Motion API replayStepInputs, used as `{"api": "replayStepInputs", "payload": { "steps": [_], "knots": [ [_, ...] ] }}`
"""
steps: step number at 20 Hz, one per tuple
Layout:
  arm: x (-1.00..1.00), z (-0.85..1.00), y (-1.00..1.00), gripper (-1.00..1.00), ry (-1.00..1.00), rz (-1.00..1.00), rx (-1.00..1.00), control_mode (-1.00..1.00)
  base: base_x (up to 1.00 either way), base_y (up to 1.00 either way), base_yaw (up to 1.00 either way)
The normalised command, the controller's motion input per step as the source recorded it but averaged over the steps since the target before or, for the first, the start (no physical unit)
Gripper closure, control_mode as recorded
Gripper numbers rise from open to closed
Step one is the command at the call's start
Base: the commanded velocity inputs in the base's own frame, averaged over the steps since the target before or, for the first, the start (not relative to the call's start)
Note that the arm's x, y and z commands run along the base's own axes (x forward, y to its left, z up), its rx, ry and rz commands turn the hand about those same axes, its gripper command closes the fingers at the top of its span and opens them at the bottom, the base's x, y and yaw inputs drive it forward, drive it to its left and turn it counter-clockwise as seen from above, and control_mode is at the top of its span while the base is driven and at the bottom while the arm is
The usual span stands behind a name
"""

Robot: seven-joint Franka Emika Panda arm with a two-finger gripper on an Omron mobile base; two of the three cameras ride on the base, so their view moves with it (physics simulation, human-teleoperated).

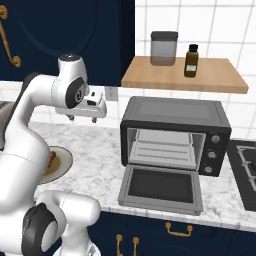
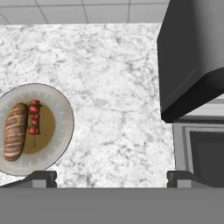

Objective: Pick up the kebab skewer and baguette bread, and place them inside the toaster oven. Close the toaster oven door and start by setting the timer.

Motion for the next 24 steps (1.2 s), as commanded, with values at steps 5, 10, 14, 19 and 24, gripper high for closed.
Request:
{"api": "replayStepInputs", "payload": {
  "steps": [5,10,14,19,24],
  "knots": [
    [0.00,0.00,0.00,-1.00,0.00,0.00,0.00,1.00,0.29,0.00,0.00],
    [-0.31,-0.18,-0.60,-1.00,-0.09,0.00,0.00,-1.00,0.05,0.00,0.00],
    [-0.42,-0.23,-1.00,-1.00,-0.15,0.00,0.03,-1.00,0.00,0.00,0.00],
    [-0.03,-0.27,-0.96,-1.00,-0.19,0.00,0.04,-1.00,0.00,0.00,0.00],
    [0.34,-0.08,-0.69,-1.00,-0.18,0.01,0.03,-1.00,0.00,0.00,0.00]
  ]
}}
